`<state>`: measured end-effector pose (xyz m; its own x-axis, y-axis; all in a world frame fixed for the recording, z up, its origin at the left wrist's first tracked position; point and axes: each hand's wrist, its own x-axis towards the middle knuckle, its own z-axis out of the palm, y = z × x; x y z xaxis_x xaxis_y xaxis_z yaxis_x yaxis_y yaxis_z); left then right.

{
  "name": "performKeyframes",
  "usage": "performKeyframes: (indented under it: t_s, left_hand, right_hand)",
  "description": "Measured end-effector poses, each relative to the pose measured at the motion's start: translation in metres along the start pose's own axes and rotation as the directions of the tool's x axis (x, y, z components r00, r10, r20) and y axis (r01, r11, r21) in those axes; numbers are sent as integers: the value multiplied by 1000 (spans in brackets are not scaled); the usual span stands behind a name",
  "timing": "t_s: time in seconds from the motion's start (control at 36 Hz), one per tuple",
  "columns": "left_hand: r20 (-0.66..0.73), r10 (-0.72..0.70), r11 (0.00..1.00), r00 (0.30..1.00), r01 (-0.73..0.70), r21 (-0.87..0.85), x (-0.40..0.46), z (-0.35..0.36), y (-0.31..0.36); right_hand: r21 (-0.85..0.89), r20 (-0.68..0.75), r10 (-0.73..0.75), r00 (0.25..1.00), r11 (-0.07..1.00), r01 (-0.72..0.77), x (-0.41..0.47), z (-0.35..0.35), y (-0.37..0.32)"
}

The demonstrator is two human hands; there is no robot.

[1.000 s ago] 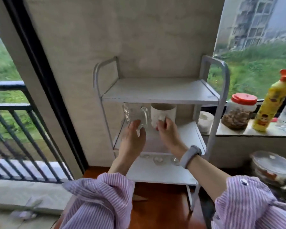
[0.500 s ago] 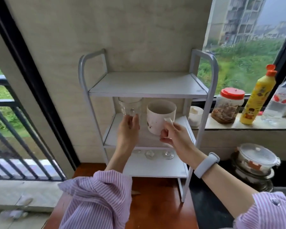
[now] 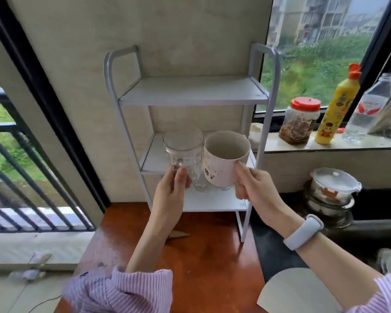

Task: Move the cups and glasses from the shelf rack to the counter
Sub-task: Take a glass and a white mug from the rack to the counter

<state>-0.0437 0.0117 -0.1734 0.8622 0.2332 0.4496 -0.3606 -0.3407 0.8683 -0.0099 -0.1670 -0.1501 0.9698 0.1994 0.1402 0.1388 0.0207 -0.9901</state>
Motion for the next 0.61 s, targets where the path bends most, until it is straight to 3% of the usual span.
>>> performKeyframes:
  t_s: [0.14, 0.31, 0.47, 0.61]
  left_hand:
    - [19, 28, 1000, 999, -28, 13, -53, 13, 13]
    - [117, -25, 1000, 993, 27, -15, -122, 45, 36]
    - [246, 2, 998, 969, 15, -65, -185, 117, 79]
    - [387, 63, 988, 920, -1, -157, -243, 208, 125]
  right_hand:
    - [40, -38, -55, 998, 998, 56, -51, -17, 15]
    - [-50, -92, -99, 991, 994, 95, -127, -62, 41]
    - [-146, -245, -109, 963, 987, 74, -222, -145, 45]
    - [-191, -441, -59, 895, 981, -29, -318, -232, 31]
